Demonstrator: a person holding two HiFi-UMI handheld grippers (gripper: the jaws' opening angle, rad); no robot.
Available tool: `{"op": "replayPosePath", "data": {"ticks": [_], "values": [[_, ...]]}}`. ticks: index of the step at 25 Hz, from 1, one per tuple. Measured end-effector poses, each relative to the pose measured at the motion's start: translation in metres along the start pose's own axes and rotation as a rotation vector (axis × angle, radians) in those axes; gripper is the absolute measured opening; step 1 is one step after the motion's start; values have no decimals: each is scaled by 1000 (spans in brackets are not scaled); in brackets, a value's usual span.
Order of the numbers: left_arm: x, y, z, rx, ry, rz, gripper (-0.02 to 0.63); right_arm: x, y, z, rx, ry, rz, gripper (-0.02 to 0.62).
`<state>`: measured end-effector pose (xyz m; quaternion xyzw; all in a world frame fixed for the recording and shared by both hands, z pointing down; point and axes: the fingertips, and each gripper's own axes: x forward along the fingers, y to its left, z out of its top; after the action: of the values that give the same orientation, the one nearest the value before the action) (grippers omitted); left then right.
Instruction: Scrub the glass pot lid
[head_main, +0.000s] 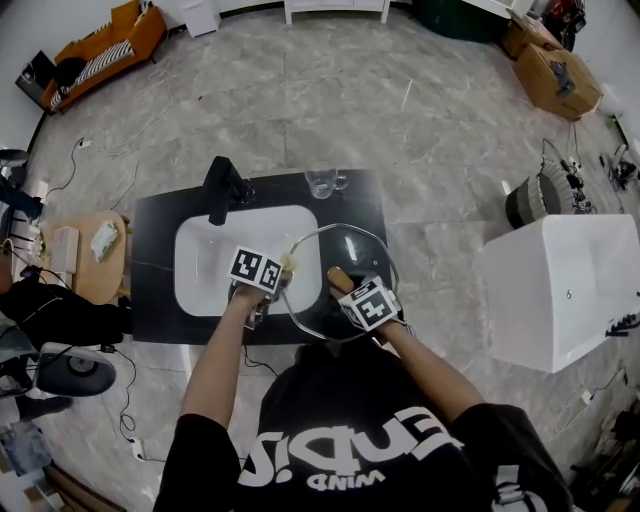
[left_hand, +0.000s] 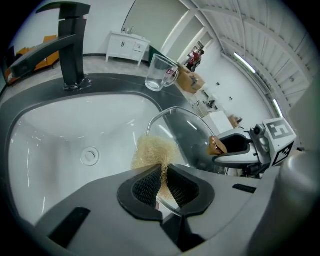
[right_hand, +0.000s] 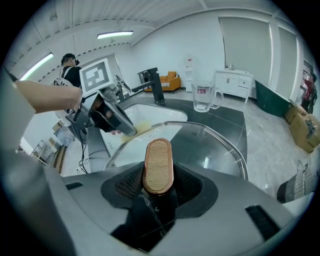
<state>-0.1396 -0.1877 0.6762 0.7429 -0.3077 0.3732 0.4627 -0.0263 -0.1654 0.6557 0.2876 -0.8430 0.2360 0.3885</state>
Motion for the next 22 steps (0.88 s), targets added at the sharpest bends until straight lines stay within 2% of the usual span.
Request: {"op": "replayPosePath", "data": {"ticks": [8,17,22], "values": [[-5,-15,-40,4,5,-30,44,1,1,0,-2,27,12,175],[4,-62,-83,69,32,-81,44,-1,2,0,-5,51,20,175],[9,-84,-97,76,55,-127,44,-1,2,1,-11,63,28,175]]}}
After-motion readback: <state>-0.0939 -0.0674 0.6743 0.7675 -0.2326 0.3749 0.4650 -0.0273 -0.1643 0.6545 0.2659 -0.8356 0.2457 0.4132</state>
